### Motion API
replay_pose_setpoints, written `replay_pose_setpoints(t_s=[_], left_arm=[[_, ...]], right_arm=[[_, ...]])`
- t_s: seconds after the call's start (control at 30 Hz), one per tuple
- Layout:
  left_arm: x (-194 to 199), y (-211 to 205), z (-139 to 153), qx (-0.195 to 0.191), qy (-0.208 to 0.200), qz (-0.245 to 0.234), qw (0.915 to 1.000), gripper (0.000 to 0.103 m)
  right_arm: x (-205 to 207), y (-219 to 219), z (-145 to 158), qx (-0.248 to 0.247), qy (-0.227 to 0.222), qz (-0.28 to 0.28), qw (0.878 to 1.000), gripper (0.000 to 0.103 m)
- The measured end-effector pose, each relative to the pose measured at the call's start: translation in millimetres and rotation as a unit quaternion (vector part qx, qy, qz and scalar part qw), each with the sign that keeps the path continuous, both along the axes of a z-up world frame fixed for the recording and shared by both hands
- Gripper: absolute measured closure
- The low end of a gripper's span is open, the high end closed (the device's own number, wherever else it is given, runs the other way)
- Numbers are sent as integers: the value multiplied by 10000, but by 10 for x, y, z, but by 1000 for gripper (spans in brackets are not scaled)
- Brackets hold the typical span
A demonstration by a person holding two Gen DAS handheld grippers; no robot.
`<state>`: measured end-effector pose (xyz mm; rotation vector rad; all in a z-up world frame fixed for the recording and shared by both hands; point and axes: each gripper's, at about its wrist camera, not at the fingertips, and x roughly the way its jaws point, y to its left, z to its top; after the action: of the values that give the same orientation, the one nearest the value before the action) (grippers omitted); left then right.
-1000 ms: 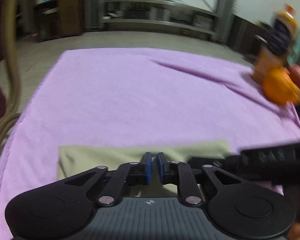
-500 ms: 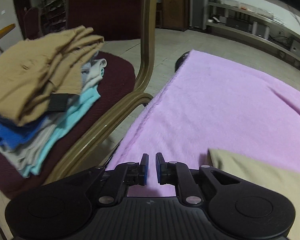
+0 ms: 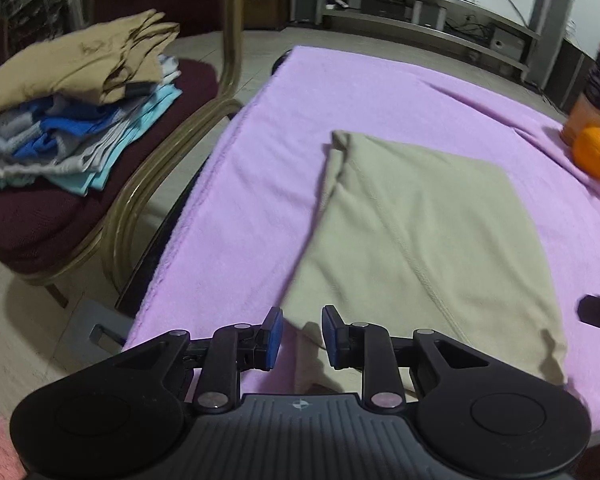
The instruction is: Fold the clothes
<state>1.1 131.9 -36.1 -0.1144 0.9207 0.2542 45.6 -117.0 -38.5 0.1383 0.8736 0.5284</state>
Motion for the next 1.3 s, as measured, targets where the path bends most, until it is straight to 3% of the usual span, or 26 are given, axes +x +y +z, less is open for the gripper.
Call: replay_pose_setpoints(t_s=[0.13, 0.3, 0.43, 0.6, 0.73, 0.8, 1.0, 1.1, 1.3], left_arm=[[108, -210, -142, 71, 78, -476, 9988, 78], [78, -360, -233, 451, 197, -874, 9950, 78], [-73, -350, -199, 374, 257, -859, 9953, 78], [-293, -277, -70, 171, -39, -529, 9984, 78], [-345, -239, 31, 11, -391, -393, 9985, 78], [-319, -285, 23, -31, -418, -523, 9978, 78], [-244, -474, -78, -29, -351, -967, 9947, 78], [-158, -522, -193, -141, -95, -1154, 9932, 78], [-205, -514, -227, -141, 69, -1172, 9930, 73]], right_arm=[[-161, 304, -43, -244, -558, 788, 9950, 75], [-190, 478, -300, -1106, -902, 1256, 9818, 86], [-335, 352, -318, -1398, -590, 1347, 9792, 84], [-386, 56, -173, -1125, -370, 965, 9883, 77], [-355, -123, -61, -544, -430, 700, 9951, 78], [-345, -113, -49, -276, -401, 786, 9957, 97], [-364, 163, -110, -116, -304, 1183, 9924, 97], [-323, 281, -169, 41, -123, 1298, 9915, 97], [-299, 354, -333, -216, 216, 1355, 9903, 96]])
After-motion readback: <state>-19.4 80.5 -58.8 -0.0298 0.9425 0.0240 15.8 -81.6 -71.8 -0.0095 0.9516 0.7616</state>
